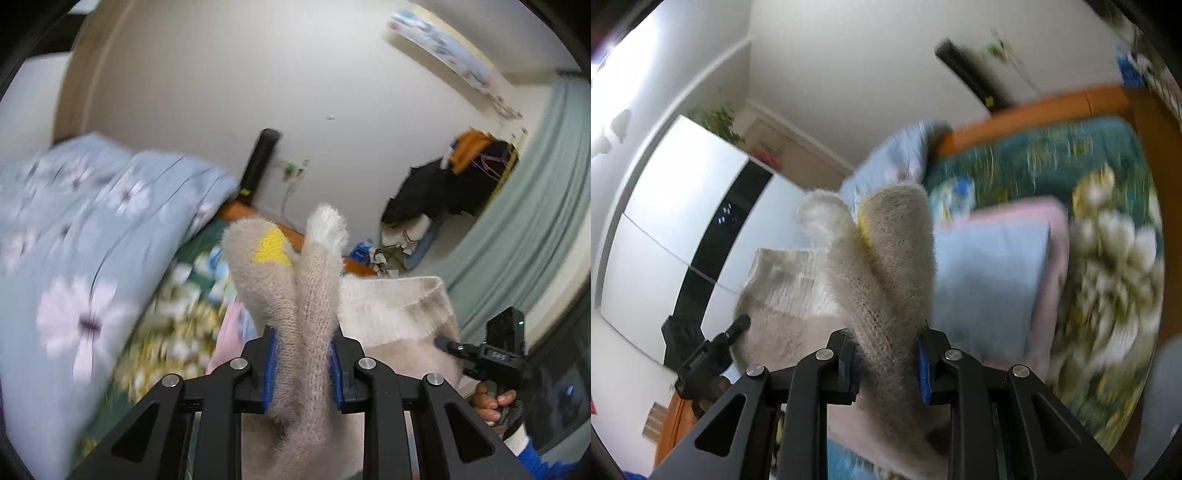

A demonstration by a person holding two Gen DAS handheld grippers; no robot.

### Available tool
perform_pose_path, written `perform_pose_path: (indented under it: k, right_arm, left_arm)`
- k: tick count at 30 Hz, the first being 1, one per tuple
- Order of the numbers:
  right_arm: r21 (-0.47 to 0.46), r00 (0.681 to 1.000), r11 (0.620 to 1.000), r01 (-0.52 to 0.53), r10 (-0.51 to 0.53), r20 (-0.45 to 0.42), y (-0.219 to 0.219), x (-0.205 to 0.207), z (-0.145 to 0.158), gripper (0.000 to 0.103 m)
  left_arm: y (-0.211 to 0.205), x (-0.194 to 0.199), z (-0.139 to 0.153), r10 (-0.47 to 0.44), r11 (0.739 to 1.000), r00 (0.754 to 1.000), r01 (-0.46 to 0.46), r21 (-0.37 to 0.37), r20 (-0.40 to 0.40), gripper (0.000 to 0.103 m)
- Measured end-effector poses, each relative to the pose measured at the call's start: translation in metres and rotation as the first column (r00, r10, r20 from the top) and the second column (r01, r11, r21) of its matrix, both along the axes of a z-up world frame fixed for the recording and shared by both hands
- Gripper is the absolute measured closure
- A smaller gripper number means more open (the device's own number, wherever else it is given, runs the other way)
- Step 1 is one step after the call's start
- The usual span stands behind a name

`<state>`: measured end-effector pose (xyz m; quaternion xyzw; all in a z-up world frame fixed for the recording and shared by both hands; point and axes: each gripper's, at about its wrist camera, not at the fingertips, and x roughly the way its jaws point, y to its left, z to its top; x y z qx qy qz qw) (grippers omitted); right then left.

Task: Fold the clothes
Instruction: 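Lower the sweater onto the pink and blue stack with both grippers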

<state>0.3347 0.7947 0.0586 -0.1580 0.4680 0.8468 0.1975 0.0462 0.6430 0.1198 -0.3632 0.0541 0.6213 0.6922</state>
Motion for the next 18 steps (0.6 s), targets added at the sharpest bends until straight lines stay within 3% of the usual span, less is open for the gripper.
perform_pose_path:
  k: [3, 7, 9, 11, 13, 15, 18]
  right_arm:
    - [0.001, 0.998, 0.998, 0.061, -0.061, 0.000, 0.024, 0.003, -0.003, 0.078]
    - [-0.053, 0.990, 0.989, 0.138, -0.136, 0.038, 0.059, 0.003, -0.035, 0.078]
    - [-0.104, 0.985, 0.981, 0.161, -0.153, 0.084, 0.072, 0.002, -0.063, 0.078]
    - [-0.176, 0.977, 0.968, 0.181, -0.157, 0.144, 0.081, -0.001, -0.101, 0.078]
    - [-0.223, 0.971, 0.953, 0.204, -0.169, 0.167, 0.085, 0.001, -0.128, 0.078]
    - [-0.287, 0.974, 0.933, 0.217, -0.190, 0.121, 0.088, 0.012, -0.149, 0.078]
    - [-0.302, 0.974, 0.927, 0.220, -0.196, 0.110, 0.092, 0.010, -0.157, 0.077]
  left_arm:
    - [0.062, -0.008, -0.009, -0.042, 0.998, 0.999, 0.043, -0.052, 0.017, 0.078]
    - [0.131, -0.017, -0.069, -0.039, 0.985, 0.998, 0.048, -0.165, 0.057, 0.078]
    - [0.153, -0.020, -0.118, -0.007, 0.963, 0.997, 0.028, -0.268, 0.079, 0.078]
    - [0.161, -0.022, -0.152, 0.031, 0.943, 0.997, -0.005, -0.334, 0.074, 0.078]
    - [0.159, -0.034, -0.176, 0.084, 0.935, 0.989, -0.036, -0.352, 0.123, 0.077]
    - [0.154, -0.044, -0.186, 0.114, 0.935, 0.978, -0.046, -0.352, 0.174, 0.076]
    - [0.154, -0.035, -0.182, 0.100, 0.927, 0.990, -0.056, -0.371, 0.099, 0.074]
